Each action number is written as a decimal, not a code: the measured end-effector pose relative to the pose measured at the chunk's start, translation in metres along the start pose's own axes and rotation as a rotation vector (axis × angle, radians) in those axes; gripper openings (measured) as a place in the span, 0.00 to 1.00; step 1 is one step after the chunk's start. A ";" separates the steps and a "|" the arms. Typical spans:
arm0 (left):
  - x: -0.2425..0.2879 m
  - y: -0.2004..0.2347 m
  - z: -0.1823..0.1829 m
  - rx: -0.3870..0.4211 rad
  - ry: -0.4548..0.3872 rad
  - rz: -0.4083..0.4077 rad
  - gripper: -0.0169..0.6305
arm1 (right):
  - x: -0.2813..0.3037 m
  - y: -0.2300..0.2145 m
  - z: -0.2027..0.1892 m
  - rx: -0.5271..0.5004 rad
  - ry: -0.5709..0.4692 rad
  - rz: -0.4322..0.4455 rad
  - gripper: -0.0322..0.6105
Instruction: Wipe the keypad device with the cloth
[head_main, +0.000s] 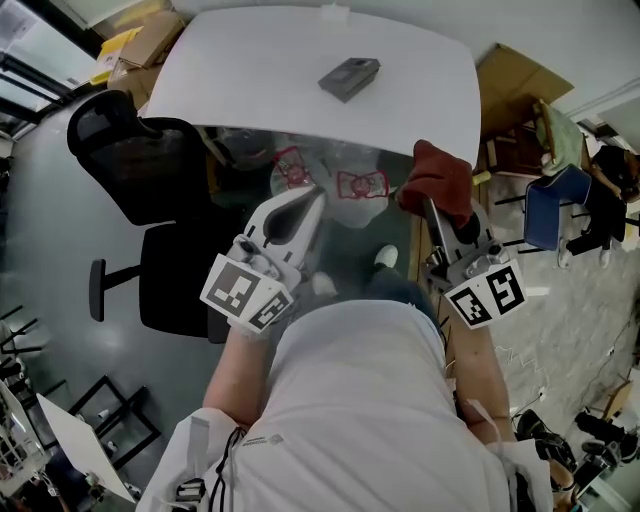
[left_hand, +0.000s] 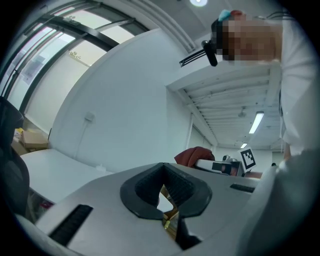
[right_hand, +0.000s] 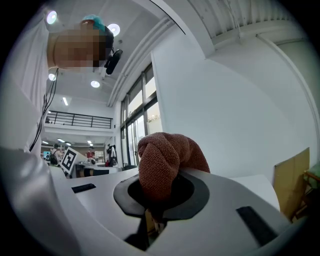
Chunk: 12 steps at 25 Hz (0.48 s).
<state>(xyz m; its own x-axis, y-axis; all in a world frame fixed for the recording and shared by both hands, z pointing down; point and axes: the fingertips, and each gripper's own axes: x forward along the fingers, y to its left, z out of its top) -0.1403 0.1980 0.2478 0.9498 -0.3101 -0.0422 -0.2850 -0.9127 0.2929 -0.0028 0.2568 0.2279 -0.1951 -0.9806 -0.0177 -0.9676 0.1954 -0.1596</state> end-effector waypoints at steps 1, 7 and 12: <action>0.002 0.004 -0.001 -0.006 0.002 0.006 0.04 | 0.003 -0.003 -0.001 0.004 0.001 -0.002 0.11; 0.033 0.026 -0.006 -0.045 0.005 0.060 0.04 | 0.020 -0.041 -0.007 0.033 0.007 0.008 0.11; 0.077 0.049 -0.014 -0.085 0.032 0.135 0.04 | 0.050 -0.097 -0.010 0.077 0.011 0.047 0.11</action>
<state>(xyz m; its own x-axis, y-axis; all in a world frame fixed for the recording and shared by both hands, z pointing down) -0.0790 0.1330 0.2724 0.9076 -0.4185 0.0332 -0.3996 -0.8370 0.3740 0.0793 0.1891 0.2528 -0.2419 -0.9702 -0.0157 -0.9424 0.2388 -0.2340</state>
